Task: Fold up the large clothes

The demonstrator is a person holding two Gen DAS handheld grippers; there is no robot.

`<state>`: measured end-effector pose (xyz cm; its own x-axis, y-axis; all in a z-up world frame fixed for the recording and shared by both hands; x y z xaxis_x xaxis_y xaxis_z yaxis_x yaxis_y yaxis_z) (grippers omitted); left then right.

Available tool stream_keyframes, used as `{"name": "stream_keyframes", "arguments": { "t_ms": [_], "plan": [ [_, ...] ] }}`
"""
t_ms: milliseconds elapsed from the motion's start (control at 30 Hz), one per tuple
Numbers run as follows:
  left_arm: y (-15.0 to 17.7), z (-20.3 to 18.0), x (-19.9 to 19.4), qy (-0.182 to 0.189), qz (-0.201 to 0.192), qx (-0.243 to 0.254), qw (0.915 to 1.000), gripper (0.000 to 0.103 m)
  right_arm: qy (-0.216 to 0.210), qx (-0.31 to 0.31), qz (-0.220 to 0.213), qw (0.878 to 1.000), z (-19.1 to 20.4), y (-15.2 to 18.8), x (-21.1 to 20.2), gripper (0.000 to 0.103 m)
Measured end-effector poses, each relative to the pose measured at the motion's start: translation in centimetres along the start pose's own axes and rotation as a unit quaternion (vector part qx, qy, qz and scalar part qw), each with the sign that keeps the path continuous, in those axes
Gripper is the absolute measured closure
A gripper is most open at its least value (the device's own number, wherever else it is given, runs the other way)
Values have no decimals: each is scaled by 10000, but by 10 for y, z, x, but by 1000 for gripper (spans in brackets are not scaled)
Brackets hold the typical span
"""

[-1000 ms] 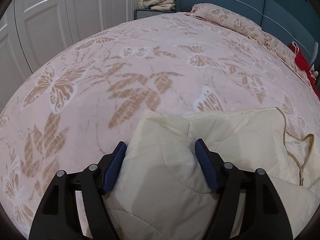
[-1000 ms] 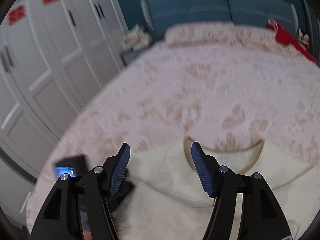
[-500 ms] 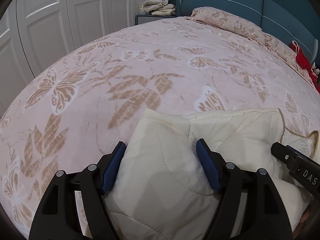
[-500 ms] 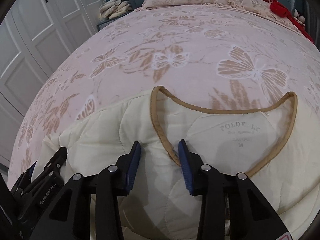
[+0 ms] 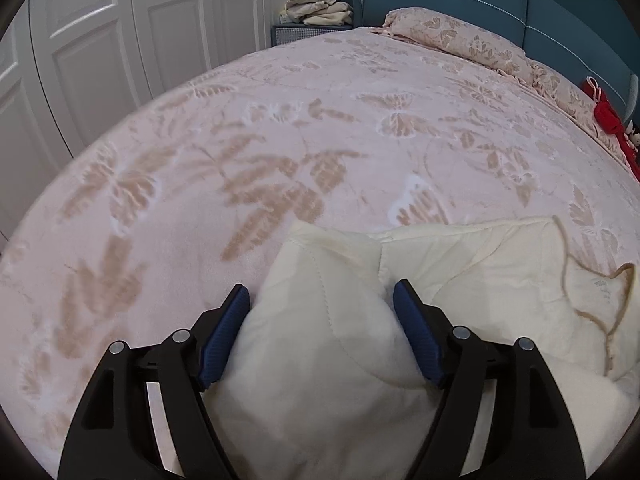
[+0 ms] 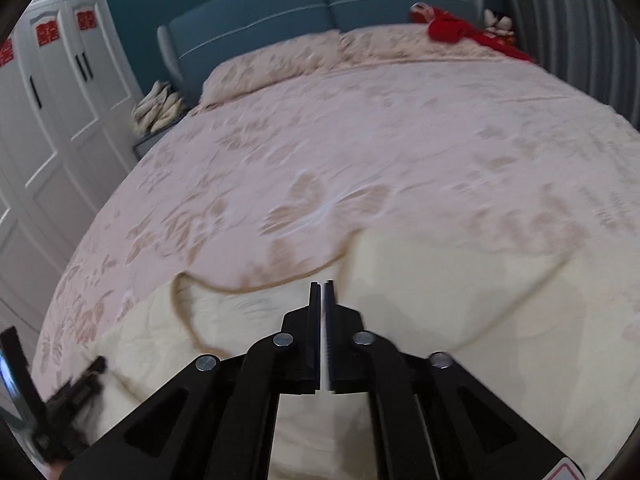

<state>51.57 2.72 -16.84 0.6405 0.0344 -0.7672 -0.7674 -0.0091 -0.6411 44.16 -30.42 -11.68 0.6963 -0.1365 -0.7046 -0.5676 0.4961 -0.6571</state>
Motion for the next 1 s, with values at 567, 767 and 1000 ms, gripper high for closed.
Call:
{"name": "stream_keyframes", "arguments": {
  "t_ms": [567,767,1000],
  "plan": [
    [9,-276,-11,2240,1079,1797,9518,20,243,431,658,9966,-102,9,39,64],
    [28,-289,-7,1930,826,2287,9506,42,325,301,509,9977,-103,15,42,64],
    [28,-296,-4,1491,569,2425,9569,67,279,372,407,9981,-106,16,42,65]
  ]
}}
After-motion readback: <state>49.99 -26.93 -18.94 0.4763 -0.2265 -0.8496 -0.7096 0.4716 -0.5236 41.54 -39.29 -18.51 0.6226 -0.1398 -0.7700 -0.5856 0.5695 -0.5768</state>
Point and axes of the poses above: each gripper's, at about its wrist camera, not at the fingertips, and x roughly the way its jaws point, z to its left, y to its underside, the point moved 5 cm from there along x, roughly the way its jaws point, and after that the axes turned 4 degrees about x, right-handed, at the moved point
